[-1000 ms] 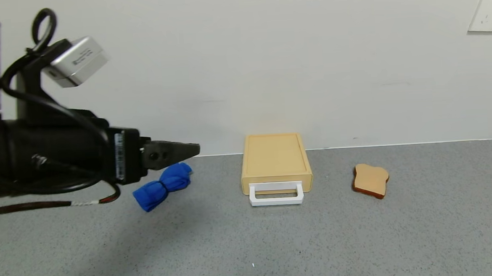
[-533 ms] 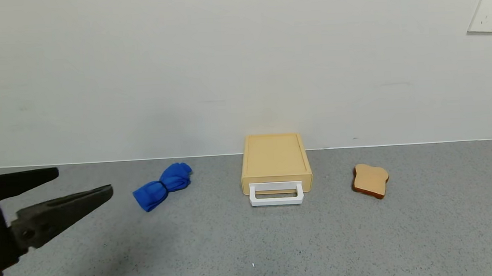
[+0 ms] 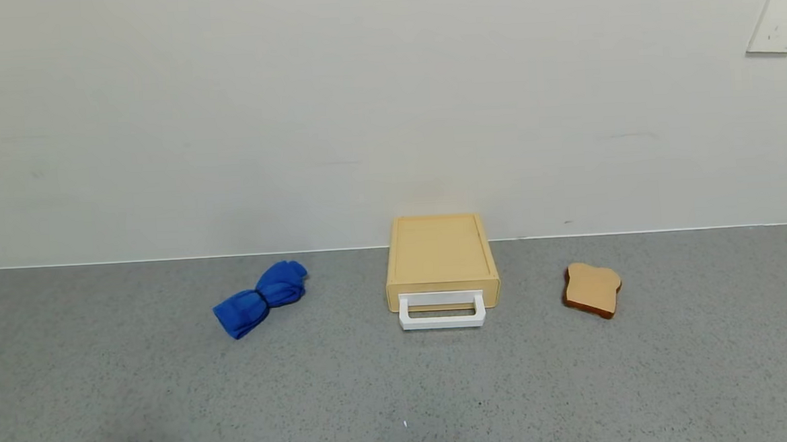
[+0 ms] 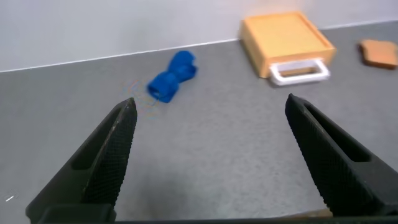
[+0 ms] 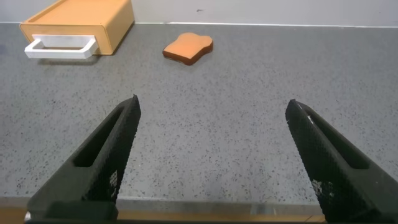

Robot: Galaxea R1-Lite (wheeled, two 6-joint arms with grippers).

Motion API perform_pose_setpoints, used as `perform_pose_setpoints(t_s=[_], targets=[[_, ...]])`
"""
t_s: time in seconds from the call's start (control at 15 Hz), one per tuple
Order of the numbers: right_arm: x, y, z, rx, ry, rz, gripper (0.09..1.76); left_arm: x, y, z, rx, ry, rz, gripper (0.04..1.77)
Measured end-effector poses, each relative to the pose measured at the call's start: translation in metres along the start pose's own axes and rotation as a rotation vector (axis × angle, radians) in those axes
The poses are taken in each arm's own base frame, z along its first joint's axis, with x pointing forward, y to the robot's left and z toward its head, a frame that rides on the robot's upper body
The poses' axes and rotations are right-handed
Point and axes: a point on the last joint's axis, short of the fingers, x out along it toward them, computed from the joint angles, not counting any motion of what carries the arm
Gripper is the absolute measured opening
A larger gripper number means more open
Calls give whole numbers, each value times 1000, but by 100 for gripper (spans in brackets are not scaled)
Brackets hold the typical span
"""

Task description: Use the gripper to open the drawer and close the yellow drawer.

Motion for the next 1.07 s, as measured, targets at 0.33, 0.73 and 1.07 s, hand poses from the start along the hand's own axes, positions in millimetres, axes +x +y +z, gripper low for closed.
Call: perform_pose_setpoints(t_s=[0.33, 0.73, 1.07], targets=[[0, 0, 0, 0, 0, 0, 171, -40, 2, -18, -10, -83, 175, 172], [0, 0, 0, 0, 0, -1, 171, -75, -7, -66, -15, -183, 261, 172], [0, 0, 0, 0, 0, 0, 171, -54, -9, -108, -3, -294, 187, 172]])
